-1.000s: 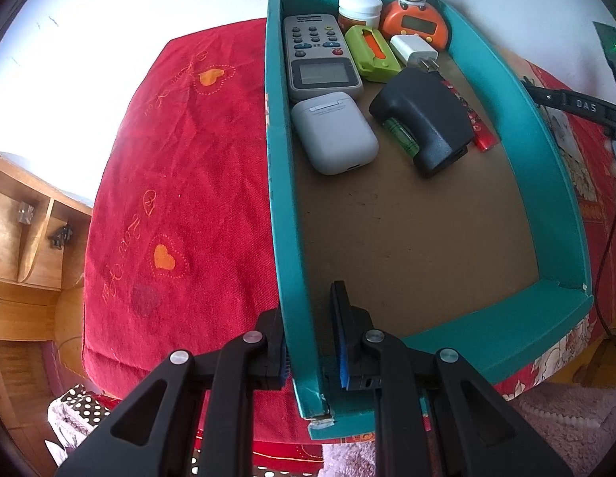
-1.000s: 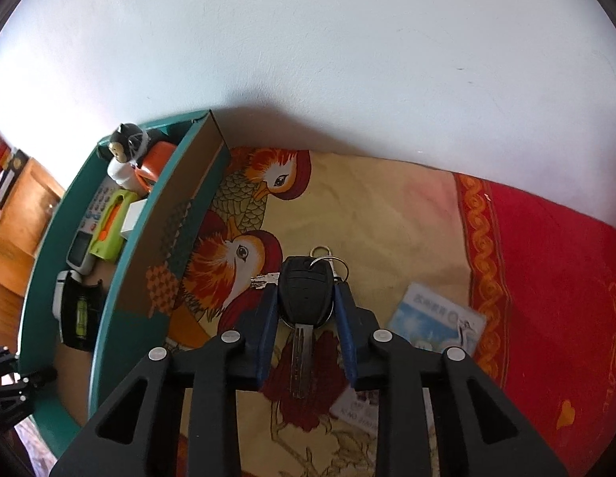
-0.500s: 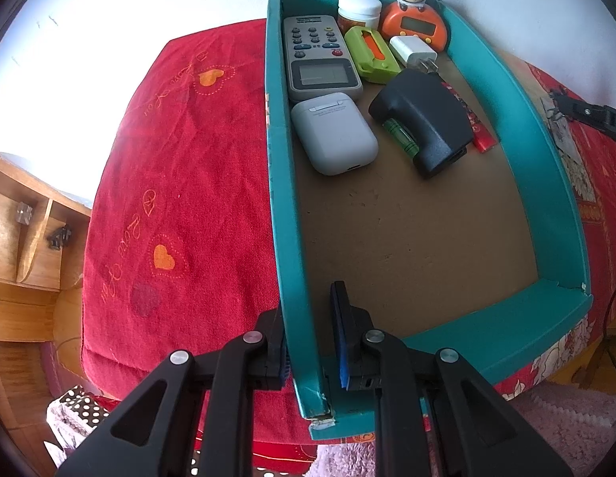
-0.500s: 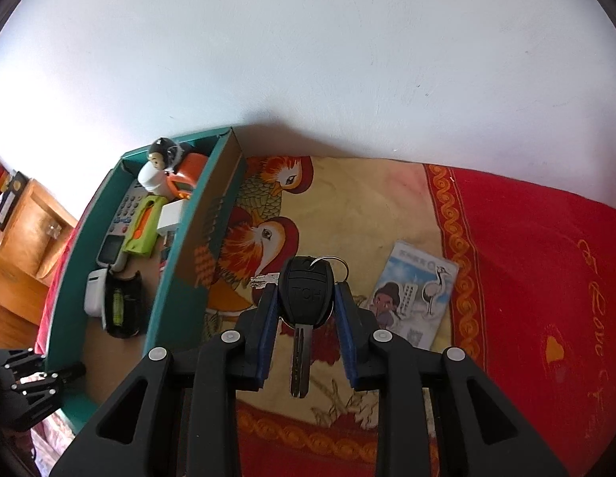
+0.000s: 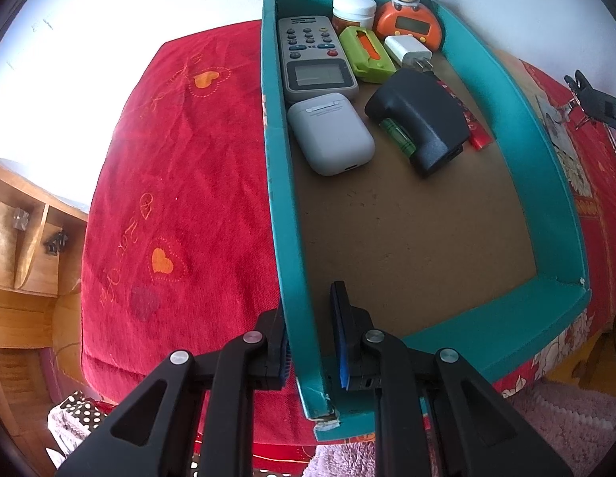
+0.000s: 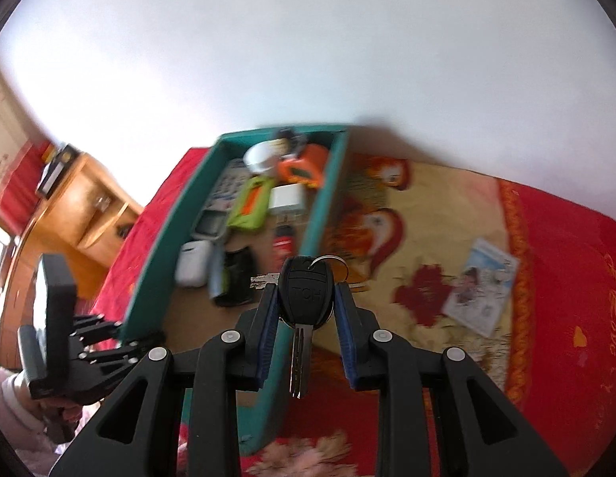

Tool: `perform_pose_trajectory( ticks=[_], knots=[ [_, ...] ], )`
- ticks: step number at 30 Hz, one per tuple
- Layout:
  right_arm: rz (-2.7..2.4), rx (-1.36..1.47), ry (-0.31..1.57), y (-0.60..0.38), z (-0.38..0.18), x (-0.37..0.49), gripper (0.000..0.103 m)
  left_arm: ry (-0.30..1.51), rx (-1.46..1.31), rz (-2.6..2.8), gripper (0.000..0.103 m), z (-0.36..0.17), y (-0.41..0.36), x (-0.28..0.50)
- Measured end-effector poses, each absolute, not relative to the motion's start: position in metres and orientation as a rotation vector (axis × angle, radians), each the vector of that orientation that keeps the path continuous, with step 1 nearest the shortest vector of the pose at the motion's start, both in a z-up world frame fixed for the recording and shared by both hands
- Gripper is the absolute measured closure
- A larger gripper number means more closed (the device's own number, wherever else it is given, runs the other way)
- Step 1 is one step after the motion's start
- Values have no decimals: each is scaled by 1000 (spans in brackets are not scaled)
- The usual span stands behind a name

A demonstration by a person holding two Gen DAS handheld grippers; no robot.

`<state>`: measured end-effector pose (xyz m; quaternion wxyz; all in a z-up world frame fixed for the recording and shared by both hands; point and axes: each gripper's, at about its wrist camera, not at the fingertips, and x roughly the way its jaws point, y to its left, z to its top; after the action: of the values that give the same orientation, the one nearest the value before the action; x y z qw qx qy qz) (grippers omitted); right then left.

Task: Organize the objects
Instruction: 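Lift the keys with the right gripper and carry them over the tray, then lower the keys beside the earbud case and open the right gripper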

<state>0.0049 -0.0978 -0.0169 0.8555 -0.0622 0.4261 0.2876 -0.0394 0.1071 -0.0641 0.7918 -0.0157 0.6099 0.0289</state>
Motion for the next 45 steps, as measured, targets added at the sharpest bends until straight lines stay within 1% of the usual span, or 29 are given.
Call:
perform_pose_trajectory(
  ticks=[8,18,24,33,45],
  knots=[
    [715,-173,932,-59,-20,-18,74,1305,-42,54,88,-63,110,-43],
    [798,-264,1014,-11,-51,-35,74,1300,-50,49,88,-63,113,-45],
    [810,-289,1032,1,-60,-42,74,1295,-60,43,88,-63,116,-47],
    [808,-268,1062,10,-66,-38,74,1296,-58,32,88,-62,119,-48],
    [801,-238,1125,34,-90,-19,74,1298,-56,31,88,-63,117,-46]
  ],
)
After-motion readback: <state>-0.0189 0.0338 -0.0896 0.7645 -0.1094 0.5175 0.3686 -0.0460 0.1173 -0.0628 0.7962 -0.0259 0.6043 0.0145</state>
